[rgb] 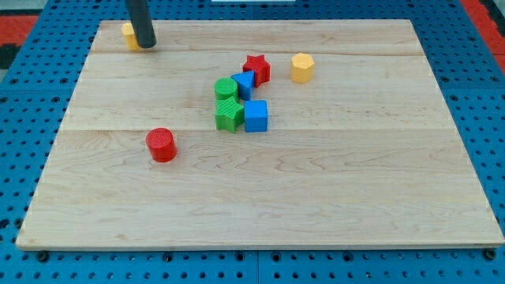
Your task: Point at the yellow hexagon
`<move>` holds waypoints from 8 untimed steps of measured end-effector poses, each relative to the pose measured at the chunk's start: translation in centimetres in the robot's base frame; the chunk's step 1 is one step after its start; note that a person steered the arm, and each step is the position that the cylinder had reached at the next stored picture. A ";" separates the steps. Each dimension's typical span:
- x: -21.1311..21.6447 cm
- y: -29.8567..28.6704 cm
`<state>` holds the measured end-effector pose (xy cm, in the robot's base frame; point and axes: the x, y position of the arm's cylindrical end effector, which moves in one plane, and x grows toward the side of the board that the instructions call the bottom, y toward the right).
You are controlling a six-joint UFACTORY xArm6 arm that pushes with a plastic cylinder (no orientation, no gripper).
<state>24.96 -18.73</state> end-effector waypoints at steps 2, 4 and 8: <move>0.0 0.0; 0.5 1.8; 1.8 3.0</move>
<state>26.81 -15.70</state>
